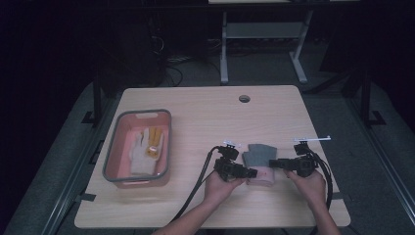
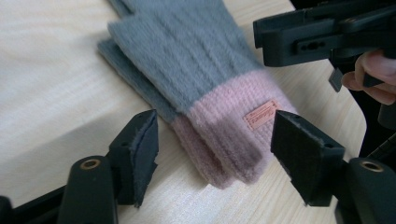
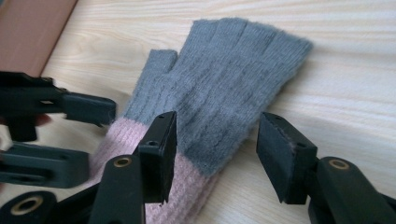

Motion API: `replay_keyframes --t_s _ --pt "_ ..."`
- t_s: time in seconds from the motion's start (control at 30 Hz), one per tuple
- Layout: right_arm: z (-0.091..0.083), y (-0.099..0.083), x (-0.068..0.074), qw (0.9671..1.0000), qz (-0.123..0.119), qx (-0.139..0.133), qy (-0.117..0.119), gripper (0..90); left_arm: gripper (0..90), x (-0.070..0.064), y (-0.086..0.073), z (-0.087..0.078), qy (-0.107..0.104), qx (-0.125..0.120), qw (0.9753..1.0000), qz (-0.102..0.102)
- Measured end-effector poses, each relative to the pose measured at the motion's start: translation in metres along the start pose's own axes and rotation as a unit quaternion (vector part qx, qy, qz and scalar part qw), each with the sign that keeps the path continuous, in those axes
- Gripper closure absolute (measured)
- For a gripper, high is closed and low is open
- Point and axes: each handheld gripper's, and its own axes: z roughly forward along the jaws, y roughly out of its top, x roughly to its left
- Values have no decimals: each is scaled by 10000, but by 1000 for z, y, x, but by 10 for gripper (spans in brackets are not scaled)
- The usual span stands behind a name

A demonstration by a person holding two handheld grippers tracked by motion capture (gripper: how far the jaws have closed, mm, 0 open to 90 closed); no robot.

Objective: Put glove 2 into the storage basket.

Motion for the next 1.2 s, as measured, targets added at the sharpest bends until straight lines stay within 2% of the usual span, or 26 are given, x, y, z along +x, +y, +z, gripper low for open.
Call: replay_keyframes --t_s 0.3,0.37,0.53,0.77,0.9,0.97,1.1,1.2 --pt "9 -4 -4 9999 103 -37 116 455 360 3 -4 10 -77 97 9998 -176" --pt "10 -5 -4 9998 130 -57 131 453 396 2 -4 11 -128 114 9996 -211" --pt "16 -8 -4 9999 158 -26 60 434 429 2 -5 13 -153 79 9997 -199" --pt "18 -15 -5 9992 287 -161 243 499 466 4 -5 13 -203 83 9994 -254" --pt "19 -16 -6 9986 374 -194 318 538 509 8 -4 14 -289 108 9986 -419" --pt "21 -17 -6 9982 410 -207 373 567 527 9 -3 16 -341 59 9975 -623" --pt "23 -18 -7 9967 568 -257 525 631 554 12 -2 17 -445 37 9962 -752" --pt "22 -17 -6 9967 561 -266 530 654 578 13 -2 16 -495 -1 9957 -779"
